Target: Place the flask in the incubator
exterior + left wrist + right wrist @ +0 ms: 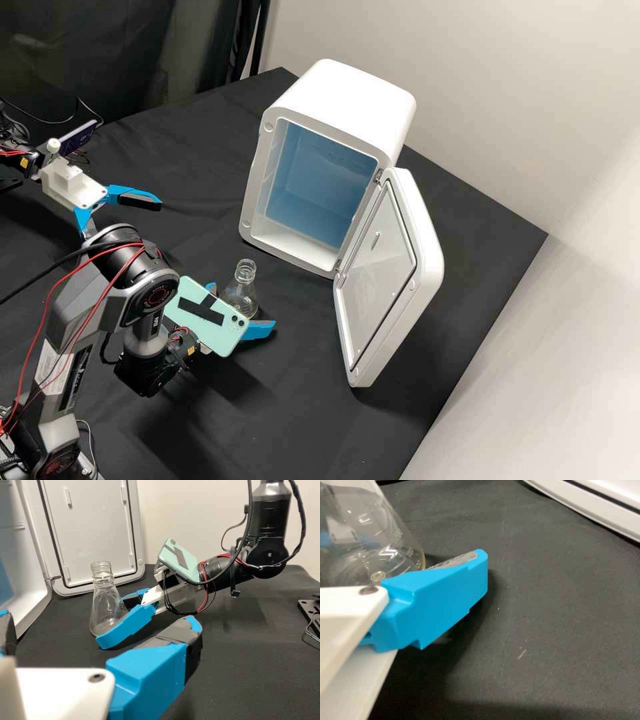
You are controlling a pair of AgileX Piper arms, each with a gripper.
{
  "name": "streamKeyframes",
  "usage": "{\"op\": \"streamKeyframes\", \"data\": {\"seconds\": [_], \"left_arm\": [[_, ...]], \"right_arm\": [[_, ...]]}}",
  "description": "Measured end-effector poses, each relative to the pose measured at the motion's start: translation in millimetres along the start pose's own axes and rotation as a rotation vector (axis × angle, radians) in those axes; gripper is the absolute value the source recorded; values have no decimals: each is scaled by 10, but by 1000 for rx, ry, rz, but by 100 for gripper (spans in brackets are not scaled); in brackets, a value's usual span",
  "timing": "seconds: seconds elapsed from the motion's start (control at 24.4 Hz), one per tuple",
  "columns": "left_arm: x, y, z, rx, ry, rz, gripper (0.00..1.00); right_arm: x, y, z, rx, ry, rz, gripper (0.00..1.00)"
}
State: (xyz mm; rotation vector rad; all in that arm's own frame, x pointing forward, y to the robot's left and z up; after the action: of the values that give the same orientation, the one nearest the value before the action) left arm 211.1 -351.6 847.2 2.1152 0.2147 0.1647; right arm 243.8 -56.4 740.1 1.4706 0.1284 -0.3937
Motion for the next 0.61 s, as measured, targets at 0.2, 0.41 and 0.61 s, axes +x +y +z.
{"op": "streamKeyframes", "data": {"seconds": [0.2,0.41,0.61], "left_arm": [[0,0,0,0,0,0,100],[0,0,0,0,0,0,100],[0,0,0,0,0,0,100]], "right_arm": [[18,18,3,2,-2,10,100],[43,44,-3,1,2,22,100],[83,78,-20,-9,13,36,100]]}}
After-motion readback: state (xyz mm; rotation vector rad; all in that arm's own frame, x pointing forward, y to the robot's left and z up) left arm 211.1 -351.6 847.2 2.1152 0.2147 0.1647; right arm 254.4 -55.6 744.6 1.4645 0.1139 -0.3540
